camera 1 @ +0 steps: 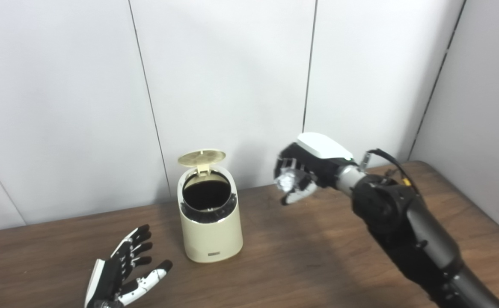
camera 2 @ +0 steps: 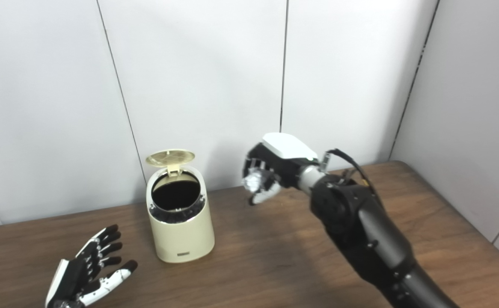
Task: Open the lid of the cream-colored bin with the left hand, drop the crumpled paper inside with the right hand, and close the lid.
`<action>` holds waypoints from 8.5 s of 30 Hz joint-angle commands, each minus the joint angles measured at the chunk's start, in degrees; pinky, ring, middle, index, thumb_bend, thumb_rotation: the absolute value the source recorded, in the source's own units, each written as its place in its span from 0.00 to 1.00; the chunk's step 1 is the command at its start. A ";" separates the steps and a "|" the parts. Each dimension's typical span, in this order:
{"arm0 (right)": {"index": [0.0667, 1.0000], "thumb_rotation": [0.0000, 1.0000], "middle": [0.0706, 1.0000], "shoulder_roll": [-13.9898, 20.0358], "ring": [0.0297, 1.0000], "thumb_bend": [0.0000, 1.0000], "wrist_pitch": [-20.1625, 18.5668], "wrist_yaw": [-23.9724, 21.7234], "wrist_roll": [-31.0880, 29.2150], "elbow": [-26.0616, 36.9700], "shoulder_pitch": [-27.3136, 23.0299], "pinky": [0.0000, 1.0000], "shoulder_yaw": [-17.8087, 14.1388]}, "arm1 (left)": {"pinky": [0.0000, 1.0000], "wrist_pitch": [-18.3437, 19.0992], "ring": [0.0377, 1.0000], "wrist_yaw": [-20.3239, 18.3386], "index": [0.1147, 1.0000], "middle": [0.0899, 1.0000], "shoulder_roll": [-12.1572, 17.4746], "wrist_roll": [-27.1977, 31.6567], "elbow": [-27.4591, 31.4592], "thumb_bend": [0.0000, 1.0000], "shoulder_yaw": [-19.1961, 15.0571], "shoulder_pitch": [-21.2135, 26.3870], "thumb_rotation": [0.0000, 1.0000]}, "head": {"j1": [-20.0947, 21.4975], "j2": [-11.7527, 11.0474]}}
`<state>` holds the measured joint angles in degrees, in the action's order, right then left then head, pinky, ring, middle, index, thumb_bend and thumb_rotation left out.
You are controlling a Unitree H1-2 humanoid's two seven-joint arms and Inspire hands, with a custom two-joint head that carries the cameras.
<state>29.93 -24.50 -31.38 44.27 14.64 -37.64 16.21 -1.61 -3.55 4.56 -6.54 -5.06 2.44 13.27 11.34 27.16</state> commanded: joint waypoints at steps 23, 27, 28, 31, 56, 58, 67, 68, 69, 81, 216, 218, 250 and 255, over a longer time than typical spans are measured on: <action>0.44 0.00 0.47 -14.21 0.40 0.52 -1.08 1.78 3.70 -4.37 -7.93 0.35 0.81 | 0.73 -3.47 0.81 2.10 0.90 0.86 -1.57 -1.29 -1.87 0.67 1.13 3.11 0.21 | -4.60 -0.75; 0.44 0.00 0.47 -14.56 0.40 0.52 0.19 3.33 4.63 -5.44 -7.93 0.34 1.60 | 0.73 -3.13 0.81 2.04 0.90 0.86 -1.87 -1.04 -1.87 0.67 1.03 3.18 0.20 | -4.83 -0.80; 0.44 0.00 0.47 -14.80 0.40 0.52 -0.17 3.31 4.47 -5.70 -8.00 0.34 1.60 | 0.73 -3.16 0.81 1.99 0.90 0.86 -1.92 -0.95 -1.93 0.67 1.01 3.21 0.20 | -4.88 -0.83; 0.44 0.00 0.47 -15.75 0.40 0.52 -1.18 3.46 4.49 -6.58 -8.23 0.34 1.67 | 0.73 -2.99 0.82 2.15 0.90 0.86 -1.97 -1.52 -1.96 0.67 1.14 3.27 0.20 | -5.01 -0.91; 0.47 0.00 0.47 -18.36 0.37 0.52 4.73 13.50 4.88 -11.02 -7.19 0.31 3.63 | 0.72 -4.40 0.81 2.63 0.89 0.86 -2.46 -1.57 -2.61 0.68 1.19 3.23 0.19 | -5.84 -1.41; 0.47 0.00 0.47 -18.35 0.37 0.52 5.05 13.96 4.72 -11.25 -7.07 0.31 3.70 | 0.72 -4.38 0.81 2.67 0.90 0.86 -2.42 -1.65 -2.49 0.68 1.30 3.20 0.19 | -5.94 -1.36; 0.46 0.00 0.47 -18.37 0.39 0.52 5.10 14.31 4.62 -11.94 -6.73 0.34 4.28 | 0.74 -4.03 0.82 2.78 0.90 0.86 -2.49 -1.59 -1.98 0.67 1.51 2.99 0.17 | -6.06 -1.13; 0.47 0.00 0.47 -18.26 0.39 0.52 4.96 14.00 4.81 -11.87 -6.73 0.36 4.47 | 0.74 -4.01 0.82 2.84 0.90 0.86 -2.49 -1.66 -1.97 0.67 1.53 2.99 0.18 | -6.06 -1.13; 0.47 0.00 0.47 -17.90 0.39 0.52 4.79 13.59 5.66 -11.78 -6.74 0.37 5.04 | 0.75 -4.22 0.82 2.83 0.90 0.86 -2.44 -1.65 -2.09 0.68 1.54 3.03 0.19 | -6.06 -1.13; 0.46 0.14 0.70 -16.57 0.62 0.52 1.51 7.36 12.56 -9.78 -6.94 0.47 7.31 | 0.74 -4.39 0.82 2.39 0.90 0.86 -2.28 -0.85 -2.10 0.67 1.44 3.00 0.16 | -6.06 -0.86; 0.76 0.16 0.77 -24.51 0.61 0.80 27.21 30.63 -41.89 -12.91 24.59 0.57 -19.80 | 0.82 0.93 0.97 -3.31 0.95 0.97 3.94 -11.36 -2.19 0.96 6.80 27.11 0.33 | -11.80 -2.52; 0.75 0.16 0.76 -24.55 0.61 0.80 27.35 30.76 -41.48 -12.95 24.52 0.57 -19.64 | 0.86 1.89 0.99 -3.97 0.97 0.99 3.58 -11.43 -2.57 0.97 7.17 27.96 0.35 | -11.61 -2.49; 0.74 0.15 0.75 -25.39 0.55 0.80 26.75 31.06 -41.27 -11.69 24.41 0.56 -17.89 | 0.99 2.02 1.00 -6.11 0.75 0.83 6.24 -19.43 -0.05 0.94 11.12 28.80 0.40 | -9.51 -2.04; 0.74 0.16 0.75 -25.20 0.55 0.80 26.57 31.13 -41.06 -11.53 24.45 0.57 -17.89 | 0.97 1.86 1.00 -6.10 0.73 0.81 6.26 -20.39 0.51 0.94 11.23 28.45 0.41 | -9.64 -2.00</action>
<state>4.59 0.30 -0.45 3.20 1.56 -11.69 -1.70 1.28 -10.25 10.13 -26.58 -6.79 13.95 39.51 1.67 25.14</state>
